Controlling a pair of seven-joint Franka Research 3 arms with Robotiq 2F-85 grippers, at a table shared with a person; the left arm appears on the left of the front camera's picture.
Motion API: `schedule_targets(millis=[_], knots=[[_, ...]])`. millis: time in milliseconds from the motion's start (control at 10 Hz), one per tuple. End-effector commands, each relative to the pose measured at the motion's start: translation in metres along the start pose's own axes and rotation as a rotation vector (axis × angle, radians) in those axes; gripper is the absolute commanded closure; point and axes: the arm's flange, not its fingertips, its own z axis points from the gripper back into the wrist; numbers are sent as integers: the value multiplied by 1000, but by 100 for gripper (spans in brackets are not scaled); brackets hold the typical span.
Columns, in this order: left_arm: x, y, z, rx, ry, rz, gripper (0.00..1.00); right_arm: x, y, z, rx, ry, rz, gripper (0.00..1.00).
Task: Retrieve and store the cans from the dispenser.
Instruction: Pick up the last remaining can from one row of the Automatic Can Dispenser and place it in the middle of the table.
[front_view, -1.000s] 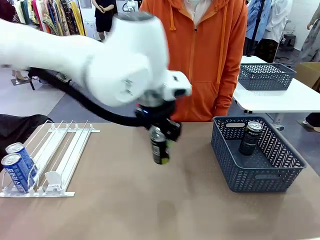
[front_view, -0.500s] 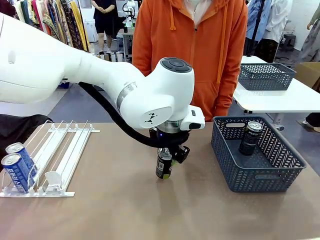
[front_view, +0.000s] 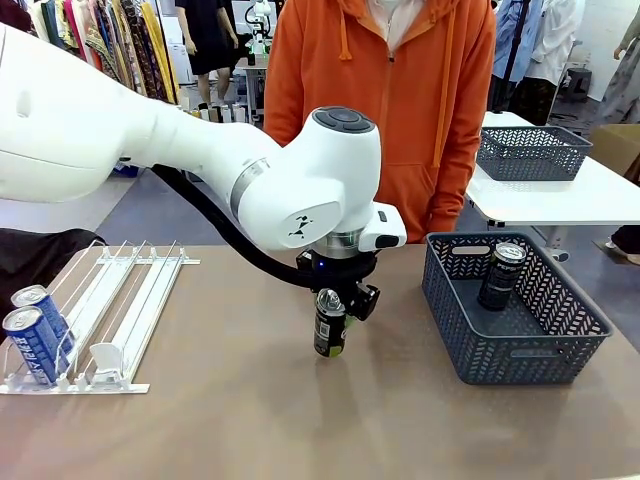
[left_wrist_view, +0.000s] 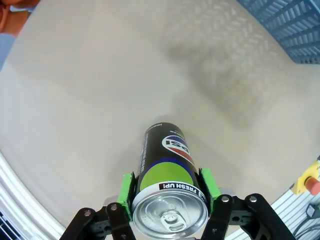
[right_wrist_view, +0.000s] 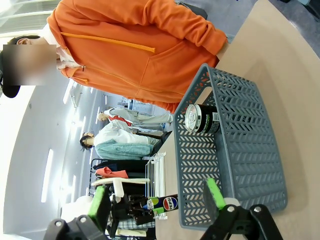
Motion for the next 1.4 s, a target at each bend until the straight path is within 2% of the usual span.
schedule_targets(millis=[0,100,500,700,900,1000,1100,1200,1300], knots=[[-2,5,7,-18,0,15,39,1,3,2,5,3,1,0],[-3,6,8,-14,-4,22,0,1,3,2,5,3,1,0],[-8,15,20,8,-38,62,0,1,3,2,5,3,1,0],[-24,22,57,1,-93,100,0,1,3,2,5,3,1,0],[-68,49,136,-49,-203,138,0,1,3,2,5,3,1,0],[-105,79,173,-84,-293,207,0,1,3,2,5,3,1,0],[-141,111,195,-4,-371,384,0,1,3,2,5,3,1,0],[-179,146,209,-67,-422,483,0,1,3,2,5,3,1,0],[-222,184,216,-184,-487,563,0,1,3,2,5,3,1,0]])
